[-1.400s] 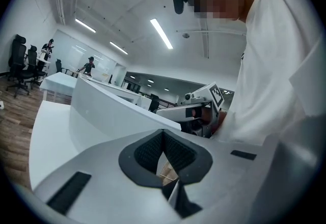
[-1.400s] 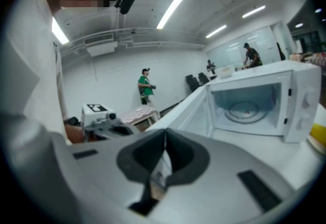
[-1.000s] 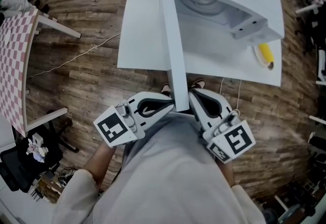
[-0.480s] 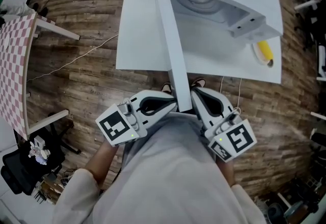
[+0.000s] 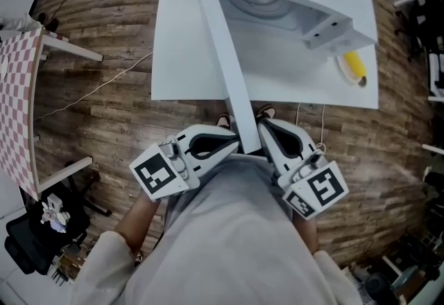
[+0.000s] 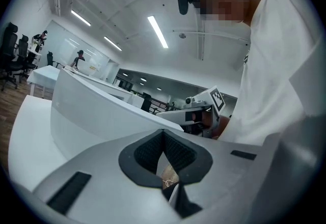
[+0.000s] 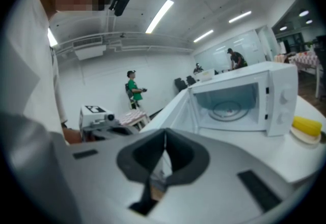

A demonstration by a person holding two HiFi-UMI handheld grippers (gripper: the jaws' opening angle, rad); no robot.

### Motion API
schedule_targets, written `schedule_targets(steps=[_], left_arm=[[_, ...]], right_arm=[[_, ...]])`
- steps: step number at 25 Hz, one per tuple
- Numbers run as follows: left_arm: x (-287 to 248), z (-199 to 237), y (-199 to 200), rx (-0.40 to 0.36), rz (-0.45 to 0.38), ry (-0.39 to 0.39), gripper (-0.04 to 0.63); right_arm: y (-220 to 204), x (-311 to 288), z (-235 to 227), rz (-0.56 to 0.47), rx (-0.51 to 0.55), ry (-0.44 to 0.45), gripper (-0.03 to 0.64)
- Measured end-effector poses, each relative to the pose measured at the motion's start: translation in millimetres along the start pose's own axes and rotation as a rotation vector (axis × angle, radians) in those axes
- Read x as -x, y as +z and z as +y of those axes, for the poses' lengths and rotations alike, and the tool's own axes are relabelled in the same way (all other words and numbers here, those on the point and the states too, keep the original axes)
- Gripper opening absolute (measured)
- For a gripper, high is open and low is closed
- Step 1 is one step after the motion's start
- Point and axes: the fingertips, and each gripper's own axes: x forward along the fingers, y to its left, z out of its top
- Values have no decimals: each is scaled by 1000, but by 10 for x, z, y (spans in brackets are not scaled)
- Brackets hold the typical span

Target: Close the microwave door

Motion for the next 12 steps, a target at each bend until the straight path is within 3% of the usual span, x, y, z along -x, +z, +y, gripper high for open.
schedule_targets(steps=[12], left_arm=[[-125, -25, 48, -9, 9, -40, 18]], right_arm=[[11, 52, -142, -15, -30, -34, 23]])
